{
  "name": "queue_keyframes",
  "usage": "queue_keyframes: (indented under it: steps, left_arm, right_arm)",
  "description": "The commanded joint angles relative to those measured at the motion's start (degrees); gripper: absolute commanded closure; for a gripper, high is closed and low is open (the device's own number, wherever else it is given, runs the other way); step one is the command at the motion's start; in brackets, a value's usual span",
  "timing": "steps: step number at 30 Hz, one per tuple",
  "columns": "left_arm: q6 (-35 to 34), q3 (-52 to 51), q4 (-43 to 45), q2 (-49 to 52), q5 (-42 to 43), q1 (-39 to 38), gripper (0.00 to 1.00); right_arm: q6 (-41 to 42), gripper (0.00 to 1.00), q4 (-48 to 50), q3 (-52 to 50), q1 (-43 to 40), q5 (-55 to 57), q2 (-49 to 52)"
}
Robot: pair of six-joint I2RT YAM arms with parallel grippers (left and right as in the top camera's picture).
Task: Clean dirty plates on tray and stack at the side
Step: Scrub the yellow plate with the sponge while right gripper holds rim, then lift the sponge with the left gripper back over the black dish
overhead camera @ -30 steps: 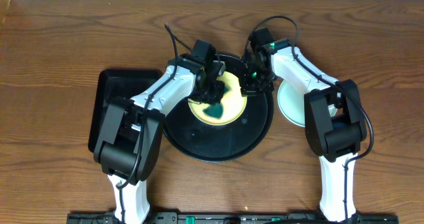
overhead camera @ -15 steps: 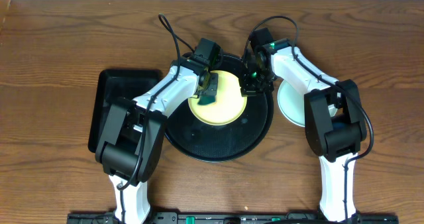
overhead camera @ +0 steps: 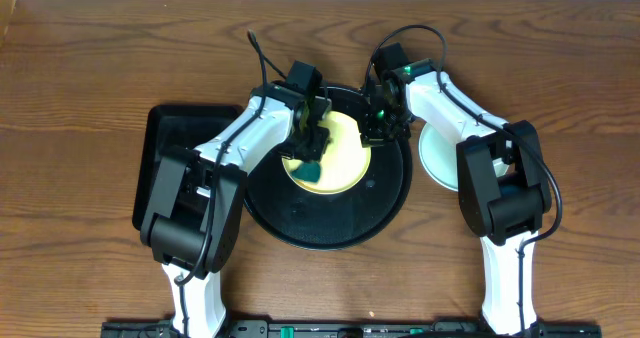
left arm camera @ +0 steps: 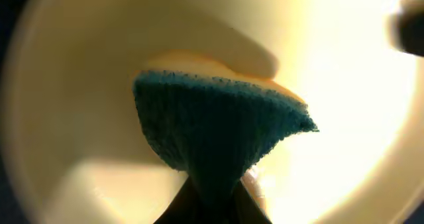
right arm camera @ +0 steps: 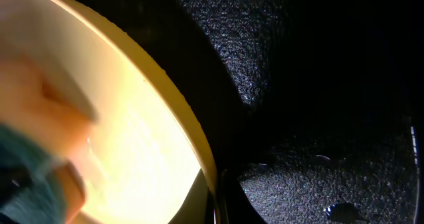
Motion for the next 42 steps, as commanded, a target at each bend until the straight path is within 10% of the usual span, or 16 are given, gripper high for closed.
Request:
queue_keyframes:
  steps: [1, 15, 30, 42]
  left_arm:
    - [4.63, -1.38, 2.34, 1.07, 8.13, -0.68, 0.93]
    - [-16.46, 4.00, 4.37, 0.90, -27.28, -0.26, 0.92]
    - [-17.88, 15.04, -23.82, -10.08, -23.17, 7.69, 0.92]
    - [-17.59, 14.97, -27.08, -11.13, -15.47, 25.62, 0.92]
  right_arm:
    - [0.11, 0.99, -0.44, -1.92, 0.87, 2.08, 1.68]
    - [0.09, 0.99, -0.48, -1.92, 0.87, 2.25, 1.68]
    - [-2.29, 0.99, -0.44, -1.29, 1.22, 4.07, -2.23]
    - [-2.27, 0.99, -0.66, -1.29, 10.73, 38.58, -20.65]
